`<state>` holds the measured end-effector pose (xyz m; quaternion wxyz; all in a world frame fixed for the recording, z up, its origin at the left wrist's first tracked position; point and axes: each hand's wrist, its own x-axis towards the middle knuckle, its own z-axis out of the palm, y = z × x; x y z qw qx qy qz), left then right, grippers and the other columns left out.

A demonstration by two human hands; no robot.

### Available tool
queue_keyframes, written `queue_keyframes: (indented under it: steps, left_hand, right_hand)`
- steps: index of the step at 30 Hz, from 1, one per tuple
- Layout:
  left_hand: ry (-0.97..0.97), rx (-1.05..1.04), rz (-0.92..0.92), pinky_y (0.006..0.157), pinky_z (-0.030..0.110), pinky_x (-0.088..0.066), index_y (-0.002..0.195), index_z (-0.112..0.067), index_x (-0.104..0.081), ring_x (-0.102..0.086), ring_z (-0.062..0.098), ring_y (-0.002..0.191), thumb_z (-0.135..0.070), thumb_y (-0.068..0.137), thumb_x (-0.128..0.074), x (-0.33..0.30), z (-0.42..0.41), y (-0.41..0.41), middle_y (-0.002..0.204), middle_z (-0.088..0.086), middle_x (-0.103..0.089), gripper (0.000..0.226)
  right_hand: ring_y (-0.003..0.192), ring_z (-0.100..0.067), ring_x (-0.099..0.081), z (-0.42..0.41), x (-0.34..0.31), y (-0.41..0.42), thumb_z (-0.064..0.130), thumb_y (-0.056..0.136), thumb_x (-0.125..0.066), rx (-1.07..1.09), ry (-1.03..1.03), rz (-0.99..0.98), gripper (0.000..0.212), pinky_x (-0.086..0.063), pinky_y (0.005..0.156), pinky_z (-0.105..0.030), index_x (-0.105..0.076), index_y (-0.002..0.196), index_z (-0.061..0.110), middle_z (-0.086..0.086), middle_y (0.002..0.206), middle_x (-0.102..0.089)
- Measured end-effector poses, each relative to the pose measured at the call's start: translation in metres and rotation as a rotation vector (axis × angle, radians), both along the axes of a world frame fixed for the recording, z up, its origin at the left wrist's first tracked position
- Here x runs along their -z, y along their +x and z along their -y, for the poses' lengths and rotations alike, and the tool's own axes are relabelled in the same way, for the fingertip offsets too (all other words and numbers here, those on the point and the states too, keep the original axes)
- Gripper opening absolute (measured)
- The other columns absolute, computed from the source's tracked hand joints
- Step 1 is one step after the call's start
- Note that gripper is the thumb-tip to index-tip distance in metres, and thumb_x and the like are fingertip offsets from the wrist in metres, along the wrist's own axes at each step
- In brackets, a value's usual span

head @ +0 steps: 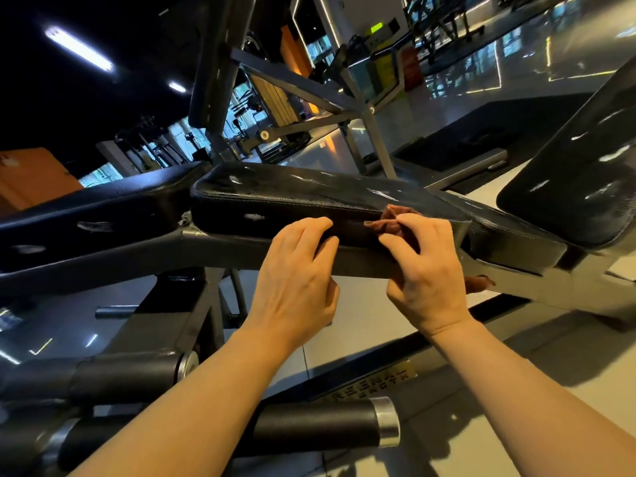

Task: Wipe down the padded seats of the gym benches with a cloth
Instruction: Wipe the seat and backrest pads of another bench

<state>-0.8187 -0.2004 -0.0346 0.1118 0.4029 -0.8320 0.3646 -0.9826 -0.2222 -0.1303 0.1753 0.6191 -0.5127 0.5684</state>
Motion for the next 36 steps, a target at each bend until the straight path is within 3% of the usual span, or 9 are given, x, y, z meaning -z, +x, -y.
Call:
queue_keyframes:
  steps: [2, 4, 8, 14, 22, 27, 30, 36]
  left_hand:
    - [-0.001, -0.011, -0.014, 0.106, 0.038, -0.036, 0.118, -0.004, -0.063, -0.046, 0.029, 0.123, -0.019, 0.072, -0.074, 0.000, 0.000, 0.001, 0.129, 0.016, -0.055, 0.050]
    - [0.005, -0.007, -0.018, 0.106, 0.038, -0.037, 0.118, -0.004, -0.062, -0.046, 0.029, 0.123, -0.019, 0.072, -0.075, 0.000, 0.000, 0.000, 0.129, 0.015, -0.054, 0.050]
    - [0.015, 0.041, -0.095, 0.104, 0.039, -0.040, 0.116, -0.005, -0.060, -0.049, 0.028, 0.119, -0.014, 0.071, -0.073, -0.002, 0.002, 0.001, 0.124, 0.014, -0.056, 0.048]
    - [-0.019, 0.047, -0.089, 0.101, 0.038, -0.040, 0.116, -0.005, -0.060, -0.046, 0.028, 0.117, -0.017, 0.072, -0.065, -0.004, 0.003, 0.004, 0.123, 0.015, -0.055, 0.045]
    - [-0.022, 0.011, -0.016, 0.102, 0.039, -0.039, 0.124, -0.004, -0.059, -0.046, 0.030, 0.119, -0.017, 0.069, -0.075, 0.000, 0.003, 0.003, 0.126, 0.016, -0.055, 0.059]
    - [-0.026, 0.038, -0.129, 0.103, 0.036, -0.037, 0.123, -0.003, -0.056, -0.045, 0.026, 0.117, -0.016, 0.072, -0.069, -0.003, 0.002, 0.004, 0.123, 0.014, -0.056, 0.054]
    - [-0.024, 0.028, -0.093, 0.102, 0.036, -0.037, 0.124, -0.003, -0.056, -0.044, 0.027, 0.117, -0.016, 0.071, -0.071, -0.002, 0.003, 0.004, 0.123, 0.014, -0.055, 0.056]
    - [-0.037, 0.011, -0.020, 0.101, 0.039, -0.040, 0.124, -0.003, -0.059, -0.043, 0.028, 0.118, -0.017, 0.068, -0.077, 0.002, 0.003, 0.002, 0.125, 0.016, -0.056, 0.061]
  right_hand:
    - [0.107, -0.036, -0.050, -0.001, -0.005, 0.011, 0.008, 0.076, -0.071, 0.004, -0.001, 0.103, 0.034, -0.043, 0.090, -0.037, -0.066, 0.109, 0.003, -0.023, 0.116, -0.059]
    - [0.109, -0.034, -0.049, -0.003, -0.011, 0.022, 0.003, 0.073, -0.074, -0.033, 0.002, 0.159, 0.047, -0.039, 0.093, -0.032, -0.061, 0.118, 0.005, -0.022, 0.120, -0.057]
    - [0.112, -0.032, -0.053, -0.006, -0.027, 0.039, 0.006, 0.076, -0.074, -0.159, -0.055, 0.062, 0.042, -0.037, 0.096, -0.025, -0.063, 0.117, 0.005, -0.018, 0.123, -0.058]
    - [0.101, -0.032, -0.057, -0.003, -0.035, 0.032, 0.015, 0.080, -0.062, -0.195, -0.062, 0.006, 0.028, -0.051, 0.081, -0.032, -0.068, 0.105, 0.003, -0.018, 0.115, -0.062]
    - [0.095, -0.027, -0.055, 0.001, -0.020, 0.022, 0.010, 0.078, -0.075, -0.153, -0.055, 0.264, 0.034, -0.053, 0.075, -0.031, -0.063, 0.109, 0.004, -0.019, 0.109, -0.054]
    - [0.098, -0.029, -0.055, -0.002, -0.043, 0.043, 0.008, 0.082, -0.072, -0.251, -0.070, 0.203, 0.025, -0.054, 0.075, -0.032, -0.066, 0.106, 0.005, -0.018, 0.112, -0.054]
    - [0.096, -0.028, -0.055, 0.000, -0.038, 0.037, 0.010, 0.081, -0.074, -0.230, -0.037, 0.192, 0.025, -0.055, 0.068, -0.035, -0.066, 0.104, 0.005, -0.017, 0.111, -0.053]
    - [0.092, -0.024, -0.054, 0.003, -0.020, 0.028, 0.009, 0.077, -0.078, -0.131, -0.032, 0.383, 0.032, -0.050, 0.070, -0.024, -0.061, 0.103, 0.005, -0.017, 0.107, -0.050]
